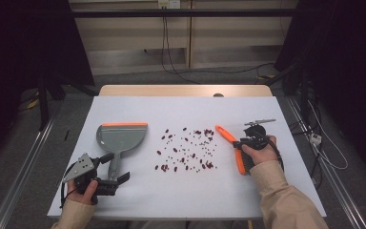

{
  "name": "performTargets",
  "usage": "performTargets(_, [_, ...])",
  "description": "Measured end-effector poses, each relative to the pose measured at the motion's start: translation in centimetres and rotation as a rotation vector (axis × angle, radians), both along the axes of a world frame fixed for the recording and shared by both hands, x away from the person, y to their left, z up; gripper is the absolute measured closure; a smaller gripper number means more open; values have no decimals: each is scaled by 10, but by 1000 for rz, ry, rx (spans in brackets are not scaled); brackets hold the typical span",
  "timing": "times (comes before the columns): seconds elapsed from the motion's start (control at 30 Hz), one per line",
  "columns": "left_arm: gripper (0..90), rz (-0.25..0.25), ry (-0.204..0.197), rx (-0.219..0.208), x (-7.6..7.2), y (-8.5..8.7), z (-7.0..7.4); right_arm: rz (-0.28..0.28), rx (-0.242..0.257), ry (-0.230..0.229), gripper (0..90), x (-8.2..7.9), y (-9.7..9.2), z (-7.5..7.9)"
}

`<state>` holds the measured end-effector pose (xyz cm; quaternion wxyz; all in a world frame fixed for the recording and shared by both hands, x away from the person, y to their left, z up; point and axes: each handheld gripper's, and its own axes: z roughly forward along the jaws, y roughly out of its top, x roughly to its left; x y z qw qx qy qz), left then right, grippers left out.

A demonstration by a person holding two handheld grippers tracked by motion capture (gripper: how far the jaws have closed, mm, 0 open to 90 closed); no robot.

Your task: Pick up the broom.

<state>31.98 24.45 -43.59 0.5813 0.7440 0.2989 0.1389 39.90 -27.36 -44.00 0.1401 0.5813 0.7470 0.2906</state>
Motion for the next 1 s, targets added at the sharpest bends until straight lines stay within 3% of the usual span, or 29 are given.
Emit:
performTargets(0.23, [28,-3,4,4,0,0,-1,18,-85,57,674,9,12,0])
performTargets(0.4, [28,-2,3,0,0,0,-1,21,-130,110,674,17,18,0])
performTargets(0.57, [28,-3,2,3,0,1,-1,6,-98,165,676,23,15,0])
performTargets(0.8, [28,3,5,-1,0,3,-1,2,-90,167,687,24,15,-1])
performTargets(1.0, [27,5,5,1,0,2,0,-9,-46,144,689,20,10,-3])
